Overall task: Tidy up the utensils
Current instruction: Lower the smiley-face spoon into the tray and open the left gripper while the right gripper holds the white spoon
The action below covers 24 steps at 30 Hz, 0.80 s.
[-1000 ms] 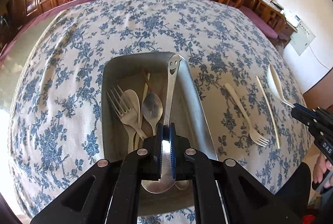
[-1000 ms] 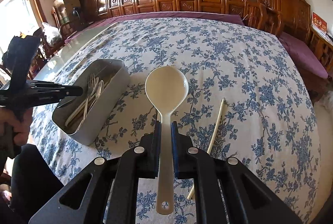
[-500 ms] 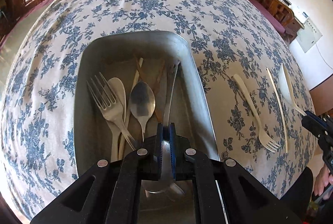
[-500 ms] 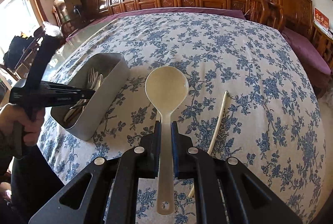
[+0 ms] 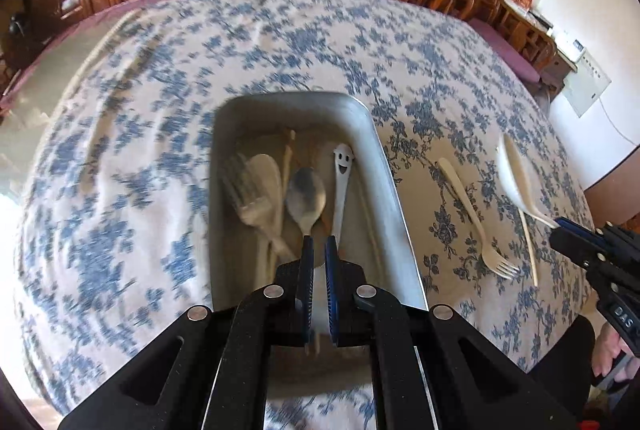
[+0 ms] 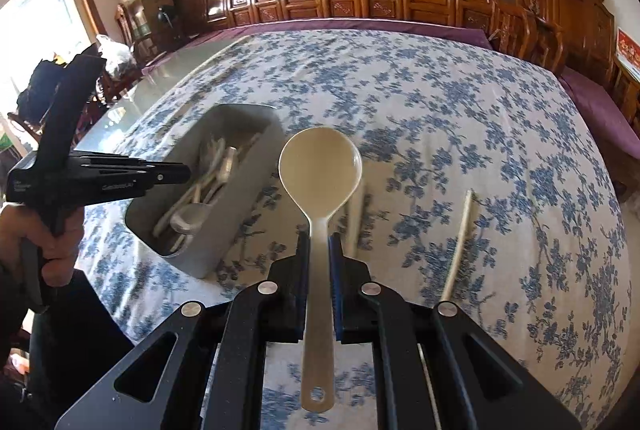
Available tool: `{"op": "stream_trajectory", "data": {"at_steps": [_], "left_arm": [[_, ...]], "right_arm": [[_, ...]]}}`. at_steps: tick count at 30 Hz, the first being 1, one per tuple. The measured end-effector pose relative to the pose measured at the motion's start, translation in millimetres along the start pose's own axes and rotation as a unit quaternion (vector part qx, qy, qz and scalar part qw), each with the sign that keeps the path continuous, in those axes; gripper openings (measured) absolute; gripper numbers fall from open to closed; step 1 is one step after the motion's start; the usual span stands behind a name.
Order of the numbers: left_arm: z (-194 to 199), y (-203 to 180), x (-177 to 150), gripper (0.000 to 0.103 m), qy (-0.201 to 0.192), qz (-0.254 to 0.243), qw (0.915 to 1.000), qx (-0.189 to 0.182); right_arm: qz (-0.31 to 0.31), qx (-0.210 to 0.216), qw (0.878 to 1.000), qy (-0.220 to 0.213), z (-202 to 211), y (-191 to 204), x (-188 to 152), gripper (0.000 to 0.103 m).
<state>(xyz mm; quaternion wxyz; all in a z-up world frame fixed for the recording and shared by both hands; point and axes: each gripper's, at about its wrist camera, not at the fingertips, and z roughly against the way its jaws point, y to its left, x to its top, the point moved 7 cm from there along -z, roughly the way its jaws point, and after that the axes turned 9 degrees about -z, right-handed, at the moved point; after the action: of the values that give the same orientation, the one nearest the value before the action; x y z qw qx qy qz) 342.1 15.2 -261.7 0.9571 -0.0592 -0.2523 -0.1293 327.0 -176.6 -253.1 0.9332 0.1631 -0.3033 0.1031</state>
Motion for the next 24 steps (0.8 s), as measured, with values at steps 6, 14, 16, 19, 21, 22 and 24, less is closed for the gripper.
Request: {"op": "stream_trajectory", "data": {"at_steps": [6, 14, 16, 19, 21, 22, 24], "left_arm": [[39, 14, -2, 0.005, -0.032, 0.008, 0.9993, 0.020], [88, 19, -4, 0.014, -0.068, 0.011, 0.9971, 0.033], [100, 18, -2, 0.020, -0.077, 0.006, 0.9962, 0.041], [112, 16, 0, 0.023, -0.084, 0.001, 0.9954, 0.046], [120, 14, 1, 0.029, -0.090, -0.003, 0.9947, 0.049], [121, 13, 1, 0.031, -0.091, -0.004, 0.9946, 0.050], [121, 13, 2, 0.031, -0.088, -0.006, 0.9948, 0.051]], "right_arm": [[0.018, 0.015, 1.000, -0.007, 11, 34, 8, 0.011], [0.045, 0.011, 0.999, -0.025, 39, 62, 14, 0.011], [0.045, 0.011, 0.999, -0.028, 45, 65, 15, 0.011], [0.046, 0.015, 0.998, -0.029, 51, 70, 16, 0.011], [0.046, 0.017, 0.998, -0.029, 51, 72, 16, 0.011], [0.045, 0.019, 0.998, -0.027, 50, 74, 17, 0.011], [0.043, 0.024, 0.998, -0.027, 47, 76, 19, 0.011]]}}
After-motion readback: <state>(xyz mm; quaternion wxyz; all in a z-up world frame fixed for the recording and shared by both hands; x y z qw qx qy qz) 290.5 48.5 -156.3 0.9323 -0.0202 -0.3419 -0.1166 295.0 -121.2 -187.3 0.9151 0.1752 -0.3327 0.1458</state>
